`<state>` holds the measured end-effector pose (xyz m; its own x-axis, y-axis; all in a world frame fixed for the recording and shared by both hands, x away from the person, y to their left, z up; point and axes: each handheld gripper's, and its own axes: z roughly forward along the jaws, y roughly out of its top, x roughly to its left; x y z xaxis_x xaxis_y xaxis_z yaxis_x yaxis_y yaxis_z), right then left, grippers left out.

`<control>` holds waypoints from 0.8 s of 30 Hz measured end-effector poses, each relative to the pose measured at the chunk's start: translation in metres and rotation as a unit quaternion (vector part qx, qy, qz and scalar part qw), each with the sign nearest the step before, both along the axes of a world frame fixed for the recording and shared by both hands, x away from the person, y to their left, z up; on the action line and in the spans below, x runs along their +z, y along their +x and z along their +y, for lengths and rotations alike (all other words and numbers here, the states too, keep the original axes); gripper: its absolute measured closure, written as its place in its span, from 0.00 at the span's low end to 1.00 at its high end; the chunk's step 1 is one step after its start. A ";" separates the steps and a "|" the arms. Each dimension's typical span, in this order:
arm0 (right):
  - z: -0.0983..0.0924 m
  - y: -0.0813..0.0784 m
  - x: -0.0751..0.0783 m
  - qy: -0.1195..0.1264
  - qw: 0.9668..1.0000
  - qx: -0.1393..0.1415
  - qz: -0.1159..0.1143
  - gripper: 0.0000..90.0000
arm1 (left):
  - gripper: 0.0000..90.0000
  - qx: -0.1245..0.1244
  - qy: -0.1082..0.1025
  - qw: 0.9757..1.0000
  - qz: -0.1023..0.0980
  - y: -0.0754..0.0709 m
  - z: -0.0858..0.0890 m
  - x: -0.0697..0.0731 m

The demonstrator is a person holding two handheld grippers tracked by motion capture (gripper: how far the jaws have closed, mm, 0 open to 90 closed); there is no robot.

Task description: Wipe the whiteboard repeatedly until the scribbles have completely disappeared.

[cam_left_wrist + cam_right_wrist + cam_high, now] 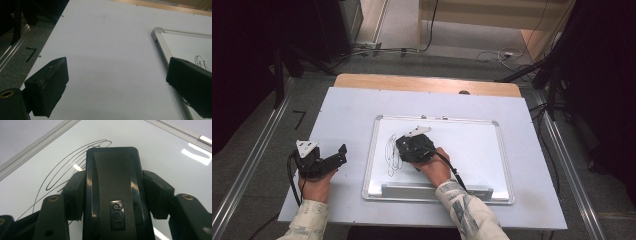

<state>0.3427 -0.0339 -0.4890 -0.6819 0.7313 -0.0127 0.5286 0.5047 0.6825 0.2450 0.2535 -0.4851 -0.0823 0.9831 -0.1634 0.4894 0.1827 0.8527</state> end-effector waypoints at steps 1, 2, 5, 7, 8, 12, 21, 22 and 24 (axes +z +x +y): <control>0.000 0.000 0.000 0.001 1.000 -0.001 0.001 0.43 | 0.05 0.000 0.000 1.000 0.000 0.000 0.000 0.000; 0.001 0.000 0.000 0.003 1.000 -0.001 0.001 0.43 | 0.05 0.000 0.000 1.000 0.000 0.000 0.000 0.000; 0.002 0.000 0.000 0.003 1.000 -0.002 0.002 0.43 | 0.05 0.000 0.000 1.000 -0.001 0.001 -0.001 0.000; 0.003 -0.001 0.000 0.005 1.000 -0.002 0.005 0.43 | 0.05 -0.001 0.001 1.000 0.000 0.001 -0.001 0.000; 0.004 -0.001 0.000 0.005 1.000 -0.003 0.005 0.43 | 0.05 -0.001 0.001 1.000 -0.001 0.001 -0.001 0.000; 0.008 -0.004 0.000 0.003 1.000 0.001 0.006 0.43 | 0.05 -0.002 0.001 1.000 -0.001 0.001 -0.002 0.000; 0.019 -0.010 -0.001 -0.001 1.000 0.016 0.002 0.43 | 0.05 -0.003 0.001 1.000 -0.001 0.002 -0.002 0.000; 0.020 -0.011 -0.001 -0.003 1.000 0.017 0.002 0.43 | 0.05 -0.003 0.001 1.000 -0.001 0.002 -0.002 0.000; 0.022 -0.012 -0.001 -0.004 1.000 0.020 0.000 0.43 | 0.05 -0.002 0.000 1.000 -0.002 0.002 -0.002 0.000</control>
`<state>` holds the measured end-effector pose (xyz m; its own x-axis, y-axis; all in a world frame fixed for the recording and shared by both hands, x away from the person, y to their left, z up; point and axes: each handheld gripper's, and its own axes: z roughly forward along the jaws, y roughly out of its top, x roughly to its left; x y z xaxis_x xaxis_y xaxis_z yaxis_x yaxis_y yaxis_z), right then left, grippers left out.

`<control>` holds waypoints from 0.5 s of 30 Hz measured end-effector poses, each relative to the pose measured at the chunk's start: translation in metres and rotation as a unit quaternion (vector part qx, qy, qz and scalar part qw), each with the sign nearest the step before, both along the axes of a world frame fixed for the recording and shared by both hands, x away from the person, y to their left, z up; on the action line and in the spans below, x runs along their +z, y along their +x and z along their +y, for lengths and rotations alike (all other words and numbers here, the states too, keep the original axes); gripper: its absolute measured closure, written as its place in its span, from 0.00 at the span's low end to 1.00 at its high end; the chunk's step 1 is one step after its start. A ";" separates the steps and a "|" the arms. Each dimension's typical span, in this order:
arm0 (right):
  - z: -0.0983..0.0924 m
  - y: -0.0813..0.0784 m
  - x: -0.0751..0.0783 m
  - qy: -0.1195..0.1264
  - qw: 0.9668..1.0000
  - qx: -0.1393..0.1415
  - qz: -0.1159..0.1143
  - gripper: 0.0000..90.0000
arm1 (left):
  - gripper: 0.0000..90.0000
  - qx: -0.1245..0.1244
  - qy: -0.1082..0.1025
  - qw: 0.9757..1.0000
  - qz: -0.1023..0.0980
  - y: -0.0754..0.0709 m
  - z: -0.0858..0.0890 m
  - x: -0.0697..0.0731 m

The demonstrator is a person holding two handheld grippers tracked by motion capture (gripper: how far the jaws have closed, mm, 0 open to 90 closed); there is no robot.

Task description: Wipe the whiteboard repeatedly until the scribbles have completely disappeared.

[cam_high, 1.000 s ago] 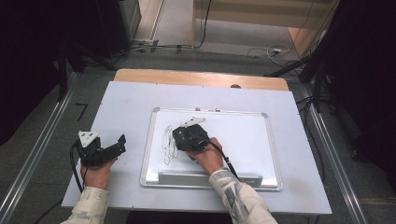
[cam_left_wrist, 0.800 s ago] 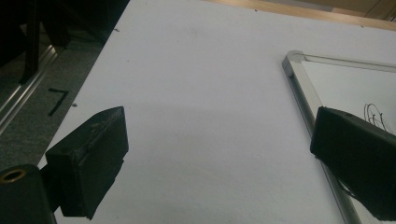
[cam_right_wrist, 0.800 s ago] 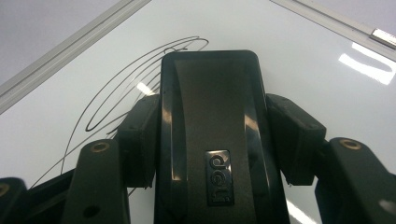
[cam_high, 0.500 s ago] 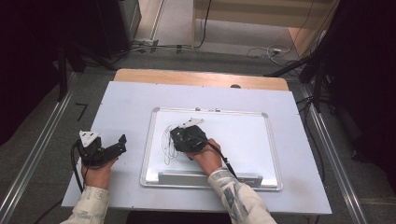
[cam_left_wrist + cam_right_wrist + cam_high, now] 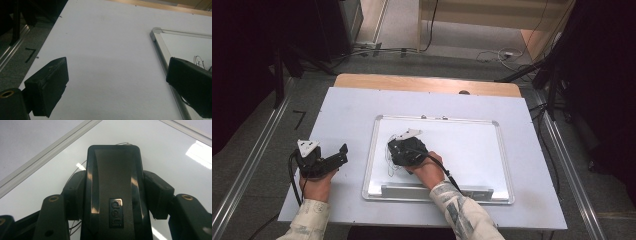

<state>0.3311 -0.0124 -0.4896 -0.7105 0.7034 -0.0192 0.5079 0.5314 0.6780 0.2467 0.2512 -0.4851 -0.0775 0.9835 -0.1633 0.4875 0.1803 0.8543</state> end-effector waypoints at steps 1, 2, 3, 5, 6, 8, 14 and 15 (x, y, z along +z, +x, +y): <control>0.001 -0.001 0.000 -0.001 1.000 0.001 0.000 0.43 | 0.05 0.000 0.000 1.000 0.000 0.000 0.000 0.000; 0.001 -0.001 0.000 -0.002 1.000 0.003 0.000 0.43 | 0.05 0.000 0.000 1.000 0.000 0.000 0.000 0.000; 0.002 -0.002 0.000 -0.002 1.000 0.003 0.000 0.43 | 0.05 0.000 0.000 1.000 0.000 0.000 0.000 0.000; 0.003 -0.002 0.000 -0.003 1.000 0.005 -0.001 0.43 | 0.05 0.000 0.000 1.000 0.000 0.000 0.000 0.000; 0.003 -0.003 0.000 -0.003 1.000 0.005 -0.001 0.43 | 0.05 0.000 0.000 1.000 0.000 0.000 0.000 0.000; 0.004 -0.003 0.000 -0.004 1.000 0.009 0.000 0.43 | 0.05 0.000 0.000 1.000 0.000 0.000 0.000 0.000; 0.008 -0.007 0.000 -0.005 1.000 0.018 0.001 0.43 | 0.05 0.001 0.000 1.000 0.000 0.001 0.000 0.000; 0.009 -0.009 0.000 -0.005 1.000 0.018 0.003 0.43 | 0.05 0.001 0.000 1.000 0.000 0.001 0.000 0.000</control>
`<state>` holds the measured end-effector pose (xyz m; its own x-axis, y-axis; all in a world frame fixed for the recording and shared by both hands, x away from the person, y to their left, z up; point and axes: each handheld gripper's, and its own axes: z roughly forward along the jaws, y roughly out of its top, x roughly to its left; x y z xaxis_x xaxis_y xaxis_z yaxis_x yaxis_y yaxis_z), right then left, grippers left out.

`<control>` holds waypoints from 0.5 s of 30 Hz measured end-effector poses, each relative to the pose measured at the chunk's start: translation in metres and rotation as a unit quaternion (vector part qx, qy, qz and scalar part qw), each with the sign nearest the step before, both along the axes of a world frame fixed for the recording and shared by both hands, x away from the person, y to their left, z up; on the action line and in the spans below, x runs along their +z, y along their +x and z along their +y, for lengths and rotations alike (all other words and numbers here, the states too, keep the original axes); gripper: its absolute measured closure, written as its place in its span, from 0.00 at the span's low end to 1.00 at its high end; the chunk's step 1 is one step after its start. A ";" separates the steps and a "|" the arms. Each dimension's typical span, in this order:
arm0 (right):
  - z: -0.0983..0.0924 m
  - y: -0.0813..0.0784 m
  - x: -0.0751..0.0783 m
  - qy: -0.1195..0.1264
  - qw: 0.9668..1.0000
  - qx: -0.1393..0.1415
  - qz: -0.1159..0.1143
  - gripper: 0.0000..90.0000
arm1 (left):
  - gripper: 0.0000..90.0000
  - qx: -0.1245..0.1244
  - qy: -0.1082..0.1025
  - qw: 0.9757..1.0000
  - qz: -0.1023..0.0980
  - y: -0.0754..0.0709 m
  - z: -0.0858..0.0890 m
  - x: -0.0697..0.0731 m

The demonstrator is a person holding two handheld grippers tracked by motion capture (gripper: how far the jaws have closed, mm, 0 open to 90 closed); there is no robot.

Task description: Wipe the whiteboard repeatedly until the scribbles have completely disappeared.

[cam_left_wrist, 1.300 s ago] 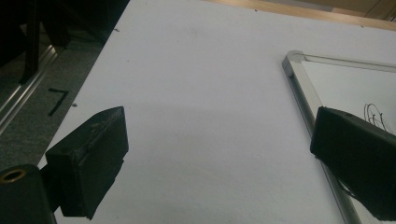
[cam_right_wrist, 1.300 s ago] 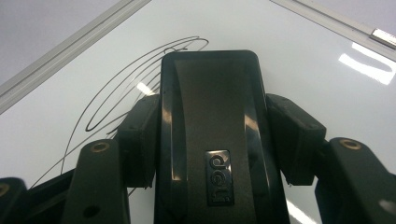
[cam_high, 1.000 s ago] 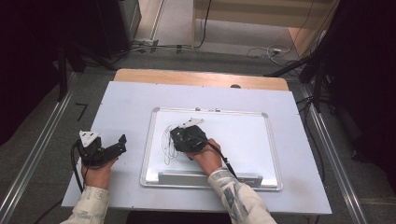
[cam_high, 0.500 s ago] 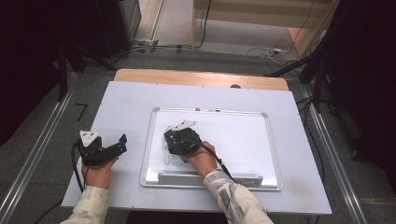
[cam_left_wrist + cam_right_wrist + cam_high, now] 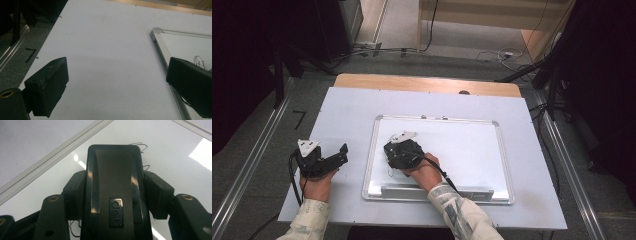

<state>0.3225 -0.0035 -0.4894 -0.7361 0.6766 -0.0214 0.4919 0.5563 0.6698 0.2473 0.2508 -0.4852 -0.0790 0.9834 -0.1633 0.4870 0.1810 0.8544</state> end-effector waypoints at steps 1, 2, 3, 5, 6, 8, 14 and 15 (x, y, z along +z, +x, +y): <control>0.001 -0.001 0.000 -0.001 1.000 0.001 0.000 0.43 | 0.05 0.000 0.000 1.000 0.000 0.000 0.000 0.000; 0.002 -0.001 0.000 -0.002 1.000 0.001 0.001 0.43 | 0.05 0.000 0.000 1.000 0.001 0.000 0.000 0.000; 0.002 -0.002 0.000 -0.001 1.000 0.001 0.002 0.43 | 0.05 -0.001 0.000 1.000 0.000 0.000 0.000 0.000; 0.003 -0.002 0.000 -0.003 1.000 0.001 0.001 0.43 | 0.05 -0.001 0.001 1.000 0.001 0.000 0.000 0.000; 0.004 -0.003 0.000 -0.002 1.000 0.002 0.001 0.43 | 0.05 -0.001 0.000 1.000 0.000 0.000 0.000 0.000; 0.004 -0.004 0.000 -0.002 1.000 0.002 0.002 0.43 | 0.05 -0.001 0.000 1.000 0.000 0.000 0.000 0.000; 0.007 -0.007 0.000 -0.002 1.000 0.004 0.003 0.43 | 0.05 -0.002 0.001 1.000 0.001 0.000 0.000 0.000; 0.007 -0.007 0.000 -0.003 1.000 0.005 0.003 0.43 | 0.05 -0.002 0.001 1.000 0.001 0.000 0.000 0.000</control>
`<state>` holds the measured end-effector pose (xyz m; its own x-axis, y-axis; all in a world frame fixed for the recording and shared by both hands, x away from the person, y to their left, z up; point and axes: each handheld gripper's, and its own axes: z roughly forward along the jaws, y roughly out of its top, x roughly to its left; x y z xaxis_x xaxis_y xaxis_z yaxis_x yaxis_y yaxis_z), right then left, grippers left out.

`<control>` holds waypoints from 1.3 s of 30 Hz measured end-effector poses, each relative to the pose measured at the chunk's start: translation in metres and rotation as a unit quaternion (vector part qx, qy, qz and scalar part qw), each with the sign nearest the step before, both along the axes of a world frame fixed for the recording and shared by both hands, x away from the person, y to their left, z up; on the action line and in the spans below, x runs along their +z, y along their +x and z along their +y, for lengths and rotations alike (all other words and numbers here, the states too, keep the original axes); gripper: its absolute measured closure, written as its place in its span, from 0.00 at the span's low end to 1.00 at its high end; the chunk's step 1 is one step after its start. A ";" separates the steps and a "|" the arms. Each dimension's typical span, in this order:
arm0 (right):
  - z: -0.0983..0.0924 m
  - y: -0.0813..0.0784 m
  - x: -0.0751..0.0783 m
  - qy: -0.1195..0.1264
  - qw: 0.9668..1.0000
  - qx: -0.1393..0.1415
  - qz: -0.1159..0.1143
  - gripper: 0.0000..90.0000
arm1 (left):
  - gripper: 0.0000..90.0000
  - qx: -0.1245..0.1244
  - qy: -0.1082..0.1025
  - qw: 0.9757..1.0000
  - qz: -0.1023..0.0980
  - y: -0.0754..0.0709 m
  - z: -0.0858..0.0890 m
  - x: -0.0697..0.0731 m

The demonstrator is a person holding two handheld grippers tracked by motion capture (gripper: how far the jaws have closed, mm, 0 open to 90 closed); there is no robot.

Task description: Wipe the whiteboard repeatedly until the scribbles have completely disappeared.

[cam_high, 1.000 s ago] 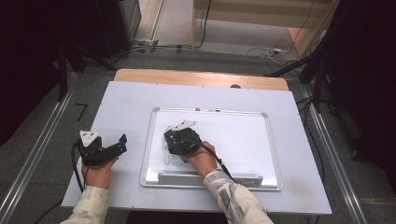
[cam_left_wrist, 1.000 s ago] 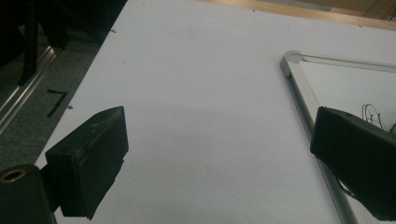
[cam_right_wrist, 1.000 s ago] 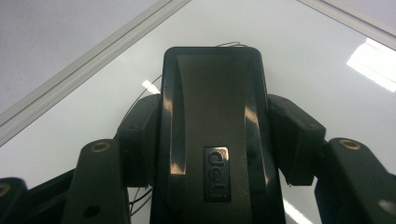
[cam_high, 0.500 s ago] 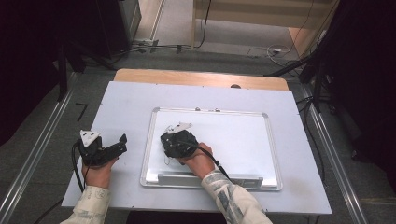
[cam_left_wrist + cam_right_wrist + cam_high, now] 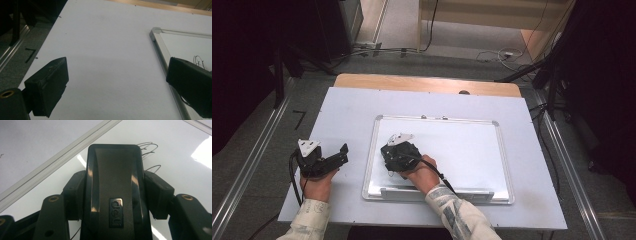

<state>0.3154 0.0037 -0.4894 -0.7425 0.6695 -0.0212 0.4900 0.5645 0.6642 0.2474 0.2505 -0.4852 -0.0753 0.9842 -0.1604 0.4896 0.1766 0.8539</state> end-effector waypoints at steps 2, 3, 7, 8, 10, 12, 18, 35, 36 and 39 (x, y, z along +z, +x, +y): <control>0.001 -0.001 0.000 -0.001 1.000 0.000 0.000 0.43 | 0.05 0.000 0.000 1.000 0.000 0.000 0.000 0.000; 0.001 -0.001 0.000 -0.002 1.000 0.002 0.000 0.43 | 0.05 -0.001 0.001 1.000 0.000 0.000 0.000 0.000; 0.002 -0.003 0.000 -0.001 1.000 0.002 0.001 0.43 | 0.05 -0.001 0.001 1.000 0.000 0.000 0.000 0.000; 0.003 -0.003 0.000 -0.002 1.000 0.001 0.002 0.43 | 0.05 -0.001 0.001 1.000 0.000 0.000 0.000 0.000; 0.004 -0.004 0.000 -0.001 1.000 0.003 0.000 0.43 | 0.05 -0.001 0.001 1.000 0.000 0.000 0.000 0.000; 0.005 -0.005 0.000 -0.002 1.000 0.003 0.001 0.43 | 0.05 -0.001 0.001 1.000 0.000 0.000 0.000 0.000; 0.008 -0.008 0.000 -0.002 1.000 0.005 0.001 0.43 | 0.05 -0.001 0.001 1.000 -0.001 0.000 -0.001 0.000; 0.015 -0.017 -0.001 -0.003 1.000 0.009 0.001 0.43 | 0.05 0.000 0.001 1.000 -0.001 0.000 0.000 0.001; 0.015 -0.017 -0.001 -0.004 1.000 0.011 0.000 0.43 | 0.05 0.000 0.001 1.000 -0.001 0.000 0.000 0.001; 0.015 -0.020 -0.001 -0.003 1.000 0.012 0.002 0.43 | 0.05 0.000 0.001 1.000 0.000 -0.001 0.000 0.001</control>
<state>0.2954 0.0187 -0.4901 -0.7581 0.6517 -0.0231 0.4786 0.5801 0.6591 0.2469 0.2510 -0.4843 -0.0761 0.9845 -0.1583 0.4887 0.1752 0.8547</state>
